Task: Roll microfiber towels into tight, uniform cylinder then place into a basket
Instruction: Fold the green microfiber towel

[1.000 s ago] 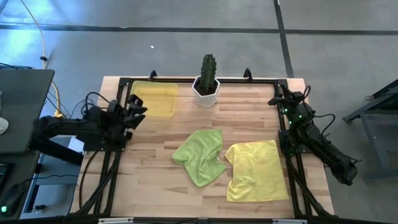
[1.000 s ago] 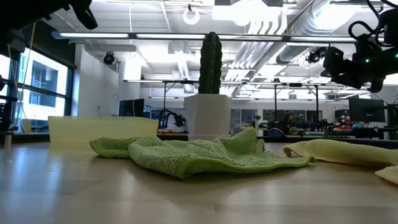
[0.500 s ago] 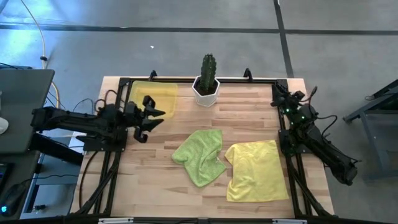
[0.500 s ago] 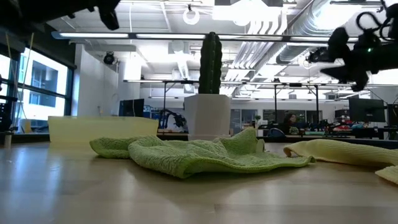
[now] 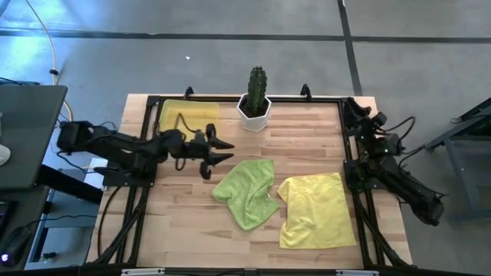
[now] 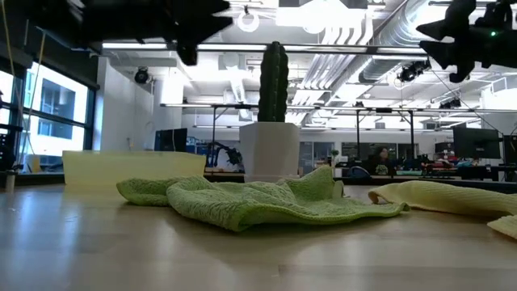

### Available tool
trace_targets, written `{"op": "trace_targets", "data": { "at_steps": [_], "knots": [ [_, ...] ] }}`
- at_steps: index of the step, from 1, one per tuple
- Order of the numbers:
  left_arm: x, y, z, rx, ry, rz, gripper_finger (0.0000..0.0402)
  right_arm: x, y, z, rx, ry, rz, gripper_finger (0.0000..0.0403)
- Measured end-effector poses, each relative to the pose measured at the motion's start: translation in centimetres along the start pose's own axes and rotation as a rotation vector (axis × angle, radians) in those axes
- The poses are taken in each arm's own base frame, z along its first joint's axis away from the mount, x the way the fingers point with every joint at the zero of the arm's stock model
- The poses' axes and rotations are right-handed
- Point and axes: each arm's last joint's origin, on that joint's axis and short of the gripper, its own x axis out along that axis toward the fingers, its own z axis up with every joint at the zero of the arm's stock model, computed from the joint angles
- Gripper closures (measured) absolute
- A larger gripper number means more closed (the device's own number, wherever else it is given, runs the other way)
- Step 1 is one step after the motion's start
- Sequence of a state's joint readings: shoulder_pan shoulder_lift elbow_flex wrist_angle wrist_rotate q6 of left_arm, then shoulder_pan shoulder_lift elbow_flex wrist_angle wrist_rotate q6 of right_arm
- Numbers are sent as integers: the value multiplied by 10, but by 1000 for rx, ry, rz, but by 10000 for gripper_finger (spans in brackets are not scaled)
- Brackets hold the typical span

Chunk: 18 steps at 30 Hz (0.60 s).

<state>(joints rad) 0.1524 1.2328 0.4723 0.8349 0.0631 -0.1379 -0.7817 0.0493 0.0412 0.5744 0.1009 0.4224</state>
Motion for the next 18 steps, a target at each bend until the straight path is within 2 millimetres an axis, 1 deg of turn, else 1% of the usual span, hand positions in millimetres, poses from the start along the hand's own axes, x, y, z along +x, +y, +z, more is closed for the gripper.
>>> {"op": "trace_targets", "data": {
  "at_steps": [7, 10, 14, 18],
  "knots": [
    [36, 5, -20, -20, 95, 13, 271, 17, 4, -2, -52, 108, -12, 214],
    [49, 7, -29, -38, 131, 18, 271, 26, 7, -6, -60, 196, 37, 214],
    [61, 8, -46, -77, 188, 23, 271, 36, 12, -18, -70, 327, 146, 214],
    [70, 7, -66, -121, 252, 27, 271, 41, 19, -34, -99, 439, 208, 214]
  ]
}}
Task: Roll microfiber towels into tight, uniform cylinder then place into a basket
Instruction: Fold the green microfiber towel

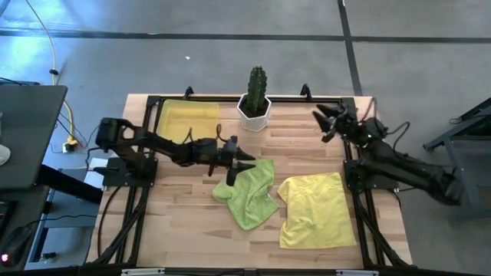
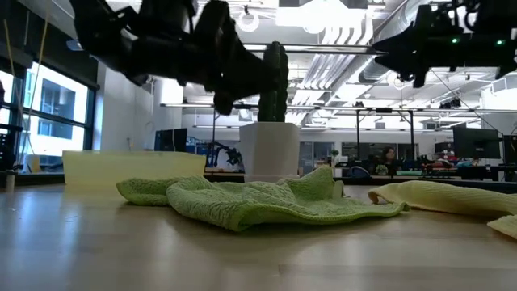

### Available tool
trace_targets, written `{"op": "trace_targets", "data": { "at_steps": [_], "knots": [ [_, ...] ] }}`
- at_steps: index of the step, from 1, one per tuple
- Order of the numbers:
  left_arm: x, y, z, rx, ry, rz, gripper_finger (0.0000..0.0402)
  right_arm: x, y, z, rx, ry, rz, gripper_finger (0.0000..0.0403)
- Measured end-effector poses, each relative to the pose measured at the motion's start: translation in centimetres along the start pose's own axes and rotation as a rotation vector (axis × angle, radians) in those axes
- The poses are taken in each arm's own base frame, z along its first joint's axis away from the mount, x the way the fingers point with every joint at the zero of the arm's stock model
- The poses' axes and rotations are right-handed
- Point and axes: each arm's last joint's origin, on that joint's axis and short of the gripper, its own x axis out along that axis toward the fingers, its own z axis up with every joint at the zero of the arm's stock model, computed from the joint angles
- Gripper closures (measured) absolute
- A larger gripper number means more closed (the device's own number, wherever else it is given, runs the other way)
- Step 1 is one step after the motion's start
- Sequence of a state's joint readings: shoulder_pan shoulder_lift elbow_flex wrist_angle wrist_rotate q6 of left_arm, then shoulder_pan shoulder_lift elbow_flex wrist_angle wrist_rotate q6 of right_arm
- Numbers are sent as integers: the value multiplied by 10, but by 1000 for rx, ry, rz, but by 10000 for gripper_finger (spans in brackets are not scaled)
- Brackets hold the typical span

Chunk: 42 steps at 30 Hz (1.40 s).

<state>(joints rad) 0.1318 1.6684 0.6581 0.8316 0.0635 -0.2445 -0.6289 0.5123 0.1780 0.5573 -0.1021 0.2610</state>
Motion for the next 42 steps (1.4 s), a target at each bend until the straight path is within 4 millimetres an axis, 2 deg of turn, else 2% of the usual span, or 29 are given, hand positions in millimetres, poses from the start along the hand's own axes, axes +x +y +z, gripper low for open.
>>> {"op": "trace_targets", "data": {
  "at_steps": [10, 19, 25, 32, 37, 42],
  "knots": [
    [16, -8, -33, -36, 115, -20, 271, 34, 30, -17, -114, 222, 179, 214],
    [13, -20, -52, 55, 249, 51, 271, 50, 66, -44, -179, 642, 323, 214],
    [11, -28, -58, 88, 290, 73, 271, 42, 96, -63, -179, 958, 429, 214],
    [10, -35, -61, 99, 296, 73, 271, 21, 133, -80, 18, 1231, 547, 214],
    [9, -35, -64, 117, 326, 75, 271, 4, 154, -92, 74, 1348, 562, 214],
    [7, -45, -69, 236, 363, 37, 271, -7, 171, -100, 71, 1378, 595, 214]
  ]
}}
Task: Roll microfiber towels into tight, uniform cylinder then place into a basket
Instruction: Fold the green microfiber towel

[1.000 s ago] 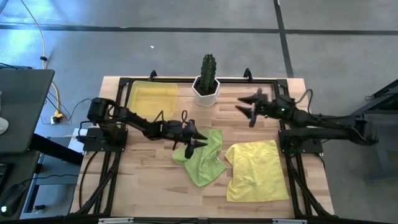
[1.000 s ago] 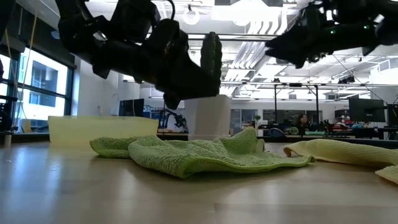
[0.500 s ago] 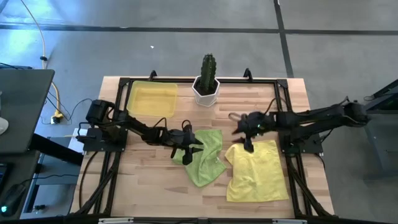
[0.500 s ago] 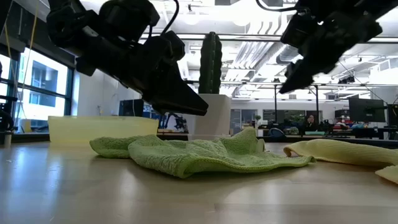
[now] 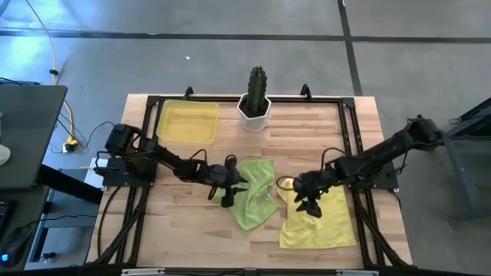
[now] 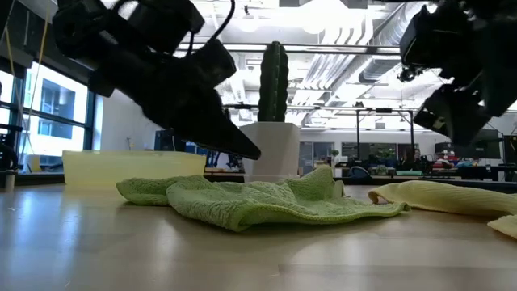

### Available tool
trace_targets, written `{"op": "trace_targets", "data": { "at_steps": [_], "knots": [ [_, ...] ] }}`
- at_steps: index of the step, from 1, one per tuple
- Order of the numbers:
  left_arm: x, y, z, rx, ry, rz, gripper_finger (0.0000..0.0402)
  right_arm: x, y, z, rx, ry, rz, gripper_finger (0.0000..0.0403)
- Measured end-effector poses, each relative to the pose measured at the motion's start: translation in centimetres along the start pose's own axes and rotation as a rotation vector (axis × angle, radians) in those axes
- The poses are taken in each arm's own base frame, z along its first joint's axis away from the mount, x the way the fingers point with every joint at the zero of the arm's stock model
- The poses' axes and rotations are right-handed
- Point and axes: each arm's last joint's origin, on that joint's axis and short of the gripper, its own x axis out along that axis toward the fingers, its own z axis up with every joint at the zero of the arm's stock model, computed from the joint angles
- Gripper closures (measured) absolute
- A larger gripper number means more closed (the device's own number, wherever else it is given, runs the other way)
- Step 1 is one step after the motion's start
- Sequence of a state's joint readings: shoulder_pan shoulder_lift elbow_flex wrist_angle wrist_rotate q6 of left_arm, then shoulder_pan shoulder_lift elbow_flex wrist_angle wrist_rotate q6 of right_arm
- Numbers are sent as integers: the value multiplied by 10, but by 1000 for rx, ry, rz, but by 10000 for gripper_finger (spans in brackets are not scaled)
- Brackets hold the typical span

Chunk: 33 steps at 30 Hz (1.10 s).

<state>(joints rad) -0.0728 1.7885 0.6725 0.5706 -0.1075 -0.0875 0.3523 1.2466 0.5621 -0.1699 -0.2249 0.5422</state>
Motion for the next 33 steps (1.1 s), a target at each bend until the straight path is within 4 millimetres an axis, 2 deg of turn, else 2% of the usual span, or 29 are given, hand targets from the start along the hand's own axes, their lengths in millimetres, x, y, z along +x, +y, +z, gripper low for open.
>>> {"op": "trace_targets", "data": {
  "at_steps": [5, 9, 16, 20, 25, 29, 33],
  "knots": [
    [-1, -12, 0, 112, -6, 40, 271, 9, 10, 0, -48, -46, 13, 214],
    [-2, -17, -2, 129, 9, 37, 271, 13, 14, 0, -64, -65, 25, 214],
    [-3, -22, -12, 14, 91, 27, 271, 13, 15, 0, -83, -69, 25, 214],
    [4, -24, -25, -73, 147, 38, 271, 13, 15, 0, -134, -82, 4, 214],
    [25, -23, -29, -87, 194, 75, 271, 12, 12, 3, -230, -147, -115, 214],
    [43, -18, -16, -62, 217, 119, 271, 11, 8, 6, -304, -235, -300, 214],
    [57, -13, -1, -77, 188, 190, 271, 7, 2, 11, -235, -372, -526, 214]
  ]
}}
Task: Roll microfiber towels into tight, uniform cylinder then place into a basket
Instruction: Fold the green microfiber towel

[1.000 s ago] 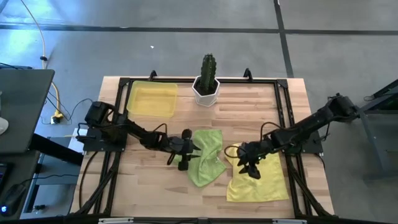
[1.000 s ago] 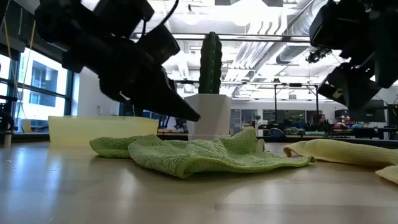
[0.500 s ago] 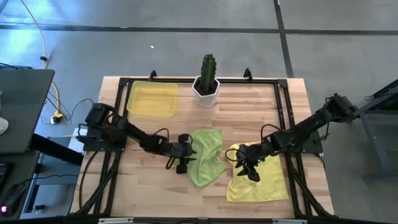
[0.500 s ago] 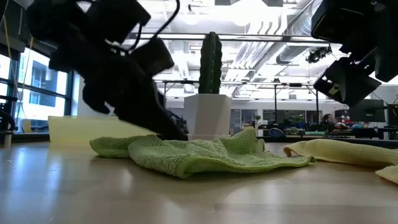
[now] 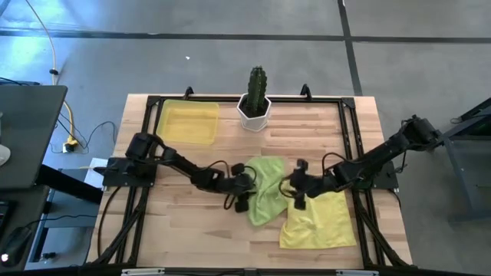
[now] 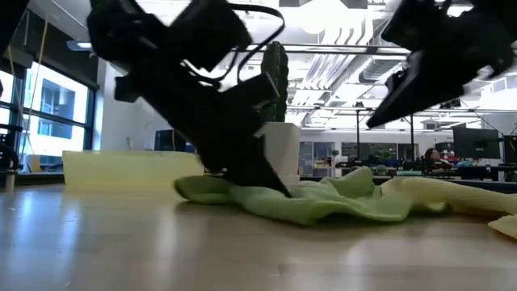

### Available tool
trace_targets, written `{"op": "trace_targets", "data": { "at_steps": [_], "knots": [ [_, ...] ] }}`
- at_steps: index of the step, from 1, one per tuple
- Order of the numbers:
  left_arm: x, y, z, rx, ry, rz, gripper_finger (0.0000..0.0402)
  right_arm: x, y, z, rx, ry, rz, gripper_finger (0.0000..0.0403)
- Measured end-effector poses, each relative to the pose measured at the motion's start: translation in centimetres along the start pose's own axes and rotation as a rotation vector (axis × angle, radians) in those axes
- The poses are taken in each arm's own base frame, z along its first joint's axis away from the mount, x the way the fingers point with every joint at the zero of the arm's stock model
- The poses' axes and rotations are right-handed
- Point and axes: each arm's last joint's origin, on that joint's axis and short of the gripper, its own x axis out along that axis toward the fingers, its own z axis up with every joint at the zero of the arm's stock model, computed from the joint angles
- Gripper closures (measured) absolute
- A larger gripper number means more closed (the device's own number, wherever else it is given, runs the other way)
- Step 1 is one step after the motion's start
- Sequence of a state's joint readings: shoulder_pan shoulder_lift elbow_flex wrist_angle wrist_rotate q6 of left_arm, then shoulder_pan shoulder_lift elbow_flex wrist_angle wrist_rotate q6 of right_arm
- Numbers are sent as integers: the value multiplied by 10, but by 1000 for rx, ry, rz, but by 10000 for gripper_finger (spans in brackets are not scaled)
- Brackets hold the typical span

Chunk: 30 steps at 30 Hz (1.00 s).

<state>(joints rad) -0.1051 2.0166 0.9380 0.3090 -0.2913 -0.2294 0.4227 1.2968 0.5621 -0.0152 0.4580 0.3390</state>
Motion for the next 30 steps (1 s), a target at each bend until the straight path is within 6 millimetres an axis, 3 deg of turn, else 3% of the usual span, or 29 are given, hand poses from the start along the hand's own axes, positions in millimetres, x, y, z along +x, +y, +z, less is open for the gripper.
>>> {"op": "trace_targets", "data": {
  "at_steps": [7, 13, 21, 30],
  "knots": [
    [3, 12, 4, -72, 10, 217, 271, 7, -20, 4, 300, -56, -181, 214],
    [3, 10, 5, -166, 17, 123, 271, 15, -46, 2, 434, -44, -284, 214],
    [0, -9, 7, -149, 11, -87, 271, 24, -80, 5, 458, 6, -310, 214],
    [-1, -12, 6, -101, -7, -14, 271, 27, -94, 5, 417, 75, -198, 214]
  ]
}}
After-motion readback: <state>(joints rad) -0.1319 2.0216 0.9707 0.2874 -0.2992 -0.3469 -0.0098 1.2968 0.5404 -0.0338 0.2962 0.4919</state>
